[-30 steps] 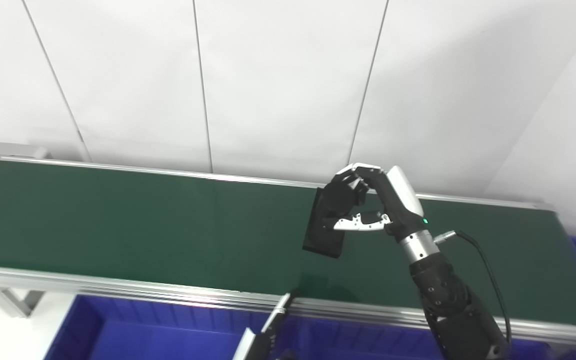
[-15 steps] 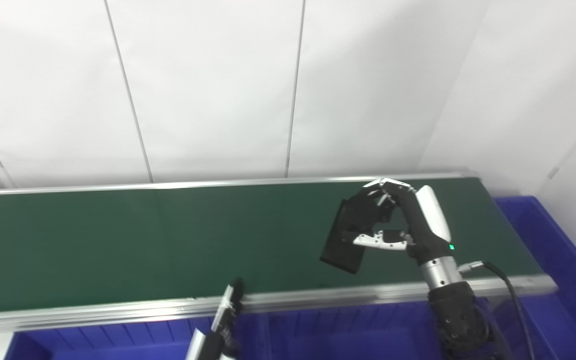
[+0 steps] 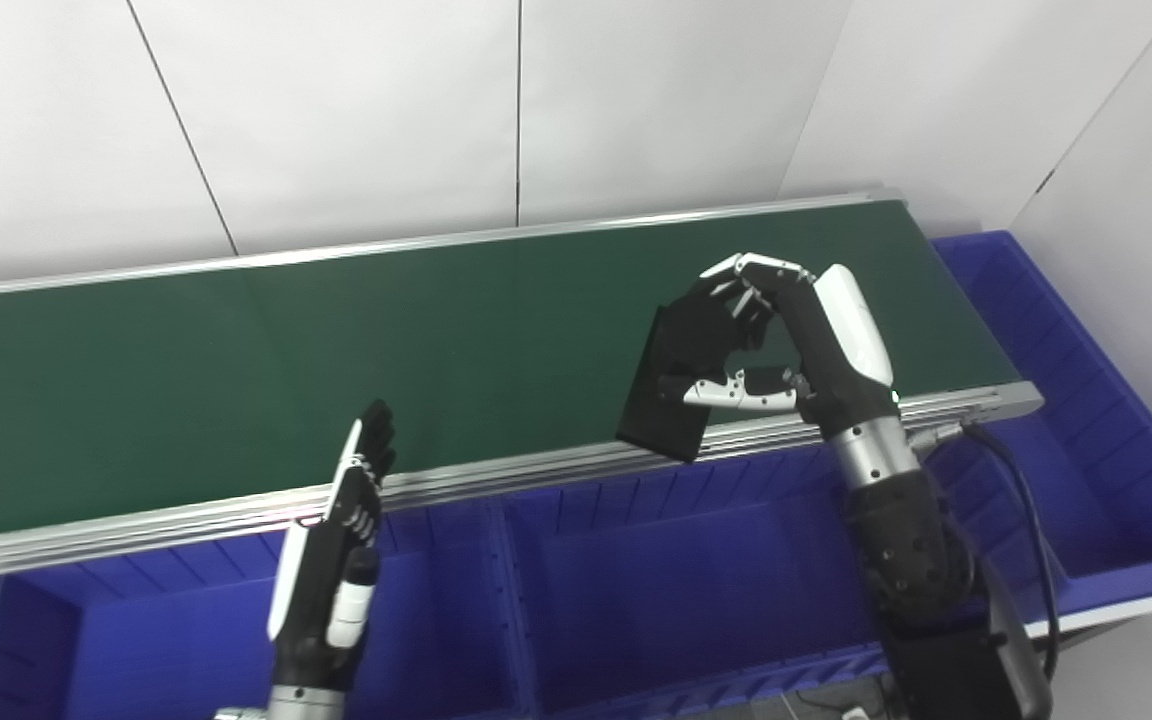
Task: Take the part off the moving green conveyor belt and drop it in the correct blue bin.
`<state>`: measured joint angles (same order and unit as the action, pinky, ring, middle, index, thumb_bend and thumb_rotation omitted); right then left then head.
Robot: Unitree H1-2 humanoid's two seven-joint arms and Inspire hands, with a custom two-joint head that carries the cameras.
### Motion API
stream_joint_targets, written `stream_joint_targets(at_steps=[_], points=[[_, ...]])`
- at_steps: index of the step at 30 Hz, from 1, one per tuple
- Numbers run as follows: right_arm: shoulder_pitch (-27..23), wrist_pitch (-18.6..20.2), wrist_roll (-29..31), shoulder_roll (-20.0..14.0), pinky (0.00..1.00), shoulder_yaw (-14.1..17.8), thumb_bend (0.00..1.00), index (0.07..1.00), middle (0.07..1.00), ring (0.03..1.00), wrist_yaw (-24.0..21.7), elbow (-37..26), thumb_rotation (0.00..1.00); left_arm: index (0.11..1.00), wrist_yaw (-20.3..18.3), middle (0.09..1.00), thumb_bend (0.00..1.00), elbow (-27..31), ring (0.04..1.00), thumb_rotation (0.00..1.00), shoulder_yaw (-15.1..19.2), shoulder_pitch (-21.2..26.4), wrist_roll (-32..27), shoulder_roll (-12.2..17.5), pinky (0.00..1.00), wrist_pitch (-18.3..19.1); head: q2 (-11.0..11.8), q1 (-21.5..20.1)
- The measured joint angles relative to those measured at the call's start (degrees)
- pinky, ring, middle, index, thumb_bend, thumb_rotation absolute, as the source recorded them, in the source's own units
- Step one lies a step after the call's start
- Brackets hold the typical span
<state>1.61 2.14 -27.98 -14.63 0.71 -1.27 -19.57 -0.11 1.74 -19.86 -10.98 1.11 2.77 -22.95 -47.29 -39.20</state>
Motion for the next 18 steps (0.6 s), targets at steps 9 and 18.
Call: stream_joint_targets(at_steps=[9, 18], points=[[2.99, 0.66, -2.39, 0.36, 0.22, -0.84, 0.52, 0.520, 0.417, 0.293, -1.78, -0.41, 0.00, 0.994, -1.87, 1.000, 0.64, 3.45, 1.000, 1.00, 2.10, 0.05, -0.62, -1.18, 1.00, 5.26, -1.85, -1.14], [5.03, 1.94, -7.63, -2.17, 0.23, -4.76, 0.52, 0.520, 0.410, 0.289, -4.66, 4.41, 0.00, 0.990, -2.69, 0.999, 0.67, 4.68, 1.000, 1.00, 2.57, 0.02, -0.52, -2.05, 0.99, 6.99, -2.11, -0.97]])
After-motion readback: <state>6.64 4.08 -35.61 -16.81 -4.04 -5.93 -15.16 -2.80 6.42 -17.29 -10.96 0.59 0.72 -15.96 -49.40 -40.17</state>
